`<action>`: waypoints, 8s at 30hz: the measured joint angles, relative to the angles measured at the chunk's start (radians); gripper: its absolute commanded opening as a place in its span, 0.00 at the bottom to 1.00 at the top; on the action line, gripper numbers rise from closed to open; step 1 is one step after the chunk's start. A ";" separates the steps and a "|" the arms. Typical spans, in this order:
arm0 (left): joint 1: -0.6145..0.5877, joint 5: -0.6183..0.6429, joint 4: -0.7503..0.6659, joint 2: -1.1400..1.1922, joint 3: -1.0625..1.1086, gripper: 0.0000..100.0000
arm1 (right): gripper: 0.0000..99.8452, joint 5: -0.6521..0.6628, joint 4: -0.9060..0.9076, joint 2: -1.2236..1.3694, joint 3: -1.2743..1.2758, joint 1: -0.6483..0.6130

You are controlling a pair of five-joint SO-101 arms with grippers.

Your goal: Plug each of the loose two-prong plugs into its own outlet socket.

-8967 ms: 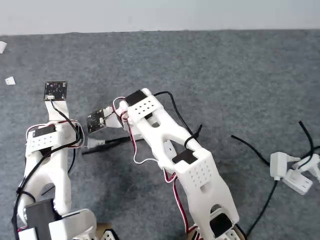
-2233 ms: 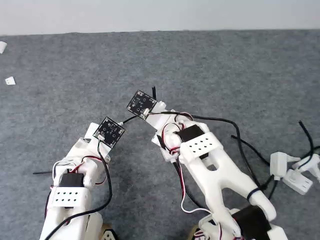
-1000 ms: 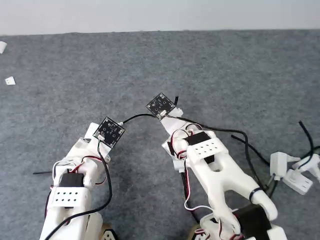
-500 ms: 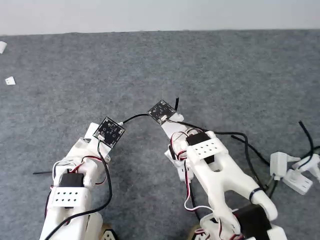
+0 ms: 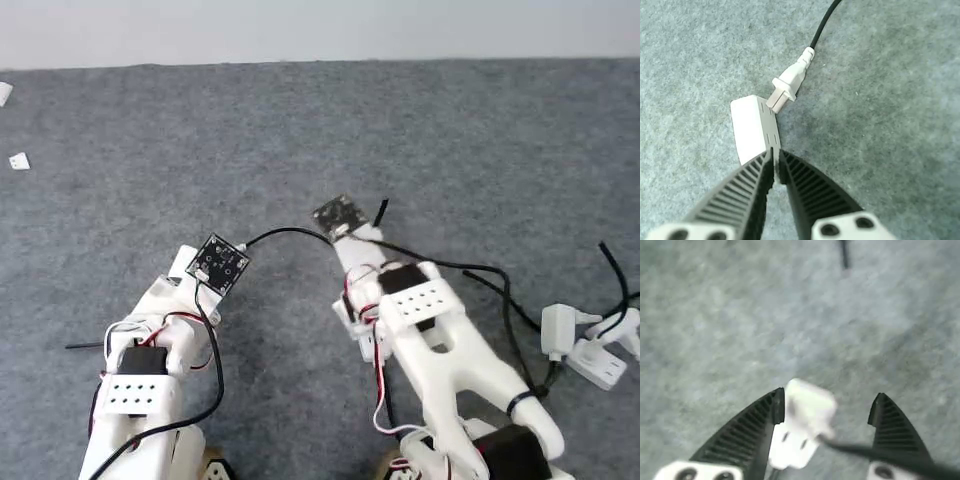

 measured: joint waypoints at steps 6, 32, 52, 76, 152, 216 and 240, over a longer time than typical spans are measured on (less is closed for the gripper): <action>0.000 0.000 0.000 0.000 0.000 0.01 | 0.27 -0.057 0.000 0.011 0.043 -0.031; 0.000 0.002 -0.018 0.000 0.002 0.01 | 0.01 0.071 0.172 -0.216 -0.051 0.732; -0.055 0.084 -0.014 0.000 -0.015 0.17 | 0.25 0.183 0.310 0.121 -0.313 0.931; -0.190 0.238 0.104 0.772 -0.655 0.17 | 0.01 -0.006 -0.071 -0.230 0.158 0.446; -0.244 -0.301 0.374 1.020 -1.073 0.17 | 0.01 -0.006 -0.213 -0.086 0.169 0.394; -0.261 -0.382 1.085 1.565 -1.972 0.23 | 0.01 -0.006 -0.229 -0.009 0.166 0.393; -0.318 -0.529 1.005 1.993 -2.369 0.22 | 0.01 -0.006 -0.229 -0.009 0.166 0.393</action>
